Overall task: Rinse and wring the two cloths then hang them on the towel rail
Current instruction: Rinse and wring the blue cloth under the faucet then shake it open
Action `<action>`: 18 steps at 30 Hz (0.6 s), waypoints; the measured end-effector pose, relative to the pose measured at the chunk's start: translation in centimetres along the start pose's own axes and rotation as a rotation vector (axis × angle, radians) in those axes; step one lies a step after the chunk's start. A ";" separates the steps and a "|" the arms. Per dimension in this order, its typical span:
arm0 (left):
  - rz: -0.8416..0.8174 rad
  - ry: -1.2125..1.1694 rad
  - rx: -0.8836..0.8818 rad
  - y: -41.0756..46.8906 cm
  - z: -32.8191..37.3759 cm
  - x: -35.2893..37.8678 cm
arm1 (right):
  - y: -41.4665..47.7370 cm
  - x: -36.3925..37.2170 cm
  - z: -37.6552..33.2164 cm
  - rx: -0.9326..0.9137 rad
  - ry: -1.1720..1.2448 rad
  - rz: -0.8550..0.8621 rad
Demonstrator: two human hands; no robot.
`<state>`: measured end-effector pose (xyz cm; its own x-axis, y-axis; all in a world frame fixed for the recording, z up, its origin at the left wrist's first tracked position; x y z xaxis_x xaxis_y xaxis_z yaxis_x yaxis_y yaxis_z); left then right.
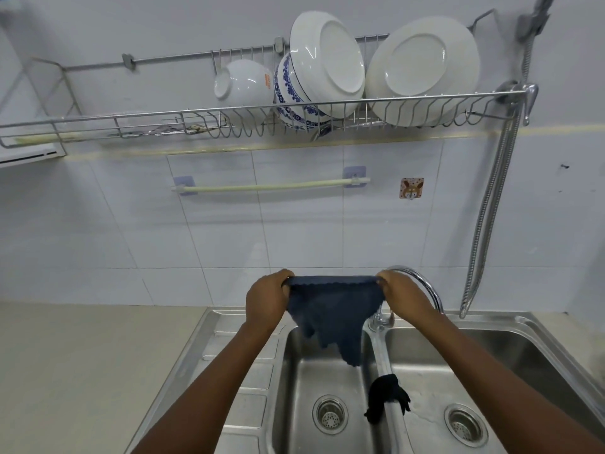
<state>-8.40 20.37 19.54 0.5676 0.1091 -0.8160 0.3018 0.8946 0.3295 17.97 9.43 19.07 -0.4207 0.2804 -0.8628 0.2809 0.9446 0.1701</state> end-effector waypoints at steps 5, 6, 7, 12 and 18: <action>-0.173 0.049 -0.092 -0.3 -2.3 1.5 | -1.1 1.2 0.1 0.020 -0.074 -0.162; -0.153 0.012 -0.094 -0.2 -2.4 1.4 | -1.2 1.3 0.2 0.032 -0.058 -0.132; -0.140 -0.023 -0.089 -0.2 -2.3 1.4 | -1.2 1.3 0.2 0.034 -0.039 -0.108; -0.115 -0.087 -0.105 -0.4 -2.3 1.4 | -0.9 0.8 -0.1 0.034 0.063 -0.091; -0.114 -0.132 -0.072 -0.6 -2.8 1.5 | -1.2 0.9 0.2 0.010 0.125 -0.159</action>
<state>-9.88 21.26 16.80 0.6301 -0.0487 -0.7750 0.3172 0.9271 0.1997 17.39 8.50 18.00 -0.5640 0.1474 -0.8125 0.2102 0.9772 0.0313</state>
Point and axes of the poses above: each hand's wrist, its own y-axis towards the middle knuckle, its own x-axis out of the palm, z = x × y, the point moved 4 cm from there along y, towards the middle knuckle, and after that the axes turned 2 degrees about -x, right-handed, at the moved point
